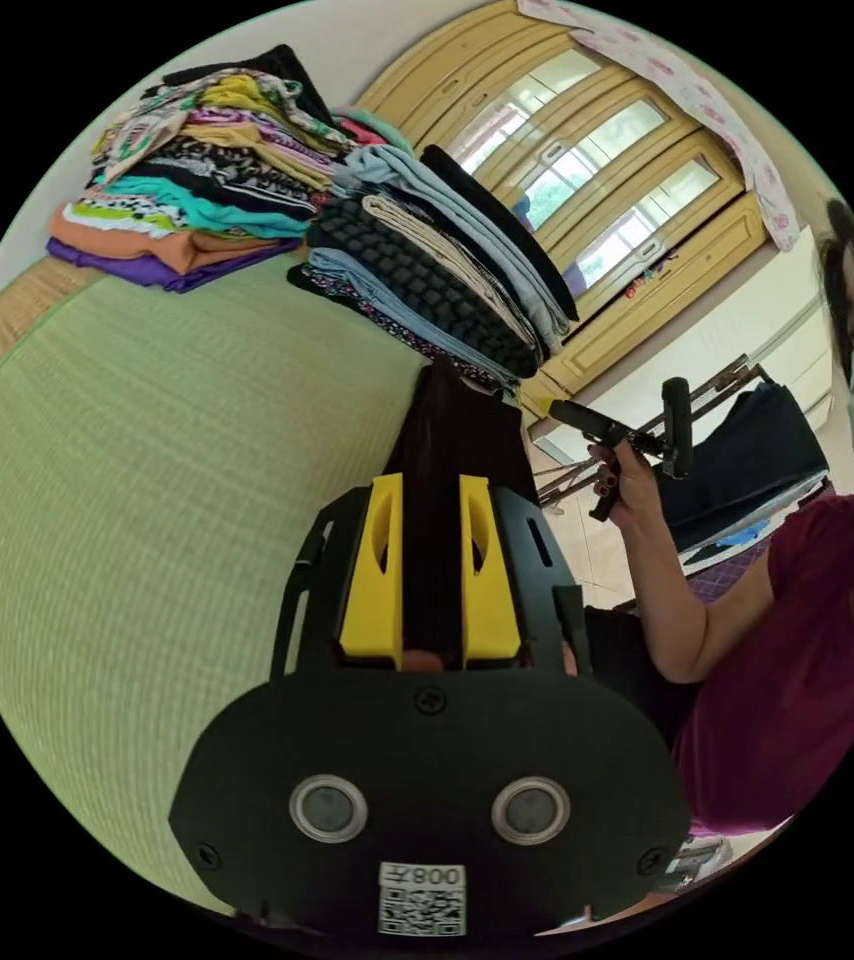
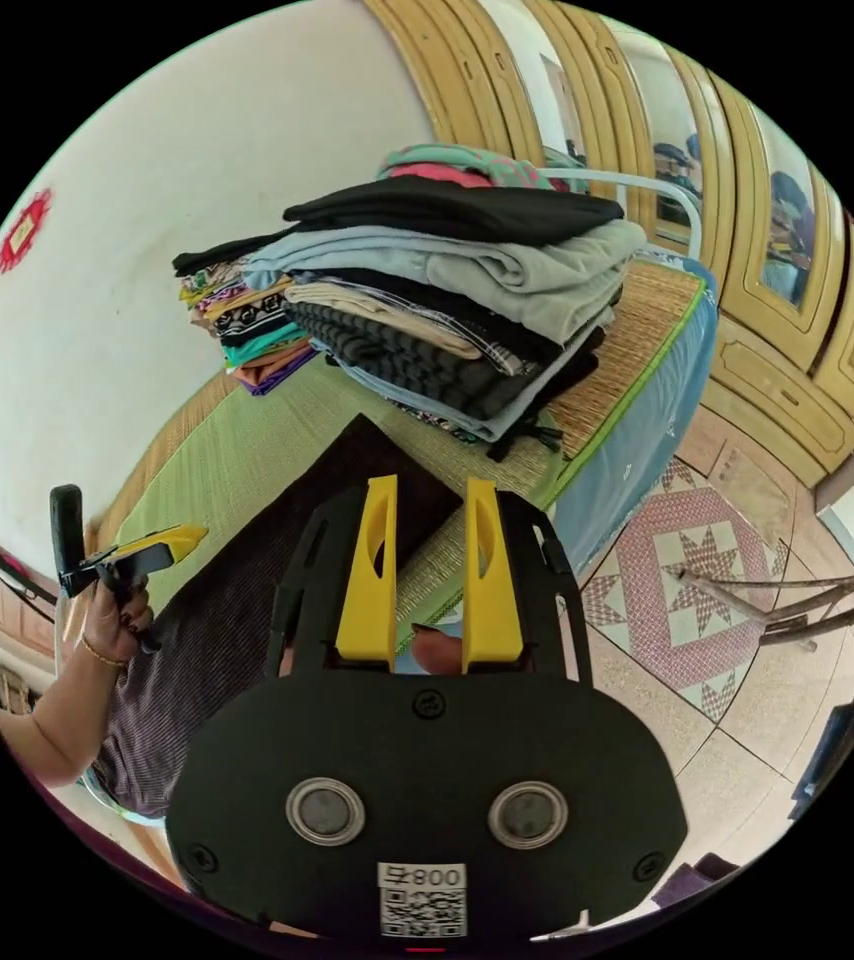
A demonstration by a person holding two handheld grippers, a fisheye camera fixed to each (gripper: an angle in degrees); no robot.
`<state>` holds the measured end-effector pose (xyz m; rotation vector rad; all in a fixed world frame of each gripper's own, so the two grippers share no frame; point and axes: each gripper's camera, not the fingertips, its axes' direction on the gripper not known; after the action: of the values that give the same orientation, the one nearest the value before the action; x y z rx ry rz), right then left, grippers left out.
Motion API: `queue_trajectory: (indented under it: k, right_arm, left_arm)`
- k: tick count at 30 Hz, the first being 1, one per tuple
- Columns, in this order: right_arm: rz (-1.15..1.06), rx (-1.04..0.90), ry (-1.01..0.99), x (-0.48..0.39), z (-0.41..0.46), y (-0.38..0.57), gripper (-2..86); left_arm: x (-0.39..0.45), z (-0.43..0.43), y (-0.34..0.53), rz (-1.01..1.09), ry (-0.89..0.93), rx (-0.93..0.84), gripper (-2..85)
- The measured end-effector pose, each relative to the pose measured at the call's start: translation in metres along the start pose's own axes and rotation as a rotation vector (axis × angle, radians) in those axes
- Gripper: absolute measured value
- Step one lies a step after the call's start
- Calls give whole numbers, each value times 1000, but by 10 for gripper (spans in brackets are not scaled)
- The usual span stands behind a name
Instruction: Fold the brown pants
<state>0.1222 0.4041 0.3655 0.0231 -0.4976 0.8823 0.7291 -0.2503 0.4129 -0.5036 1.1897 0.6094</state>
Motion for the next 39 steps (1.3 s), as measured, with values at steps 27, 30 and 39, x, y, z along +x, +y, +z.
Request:
queue_trajectory:
  k: [27,30,39]
  right_arm:
    - [117,-82,-381,192,92,54,97]
    - [131,-69,-464,215,99,60,102]
    - [167,-28,-796,280,130,78,137]
  left_arm:
    - [-30,203,-182,91,307,-112,44]
    - [-21,200,-191,150,351,-107,43]
    - [6,185,-206,253,447,-114,41]
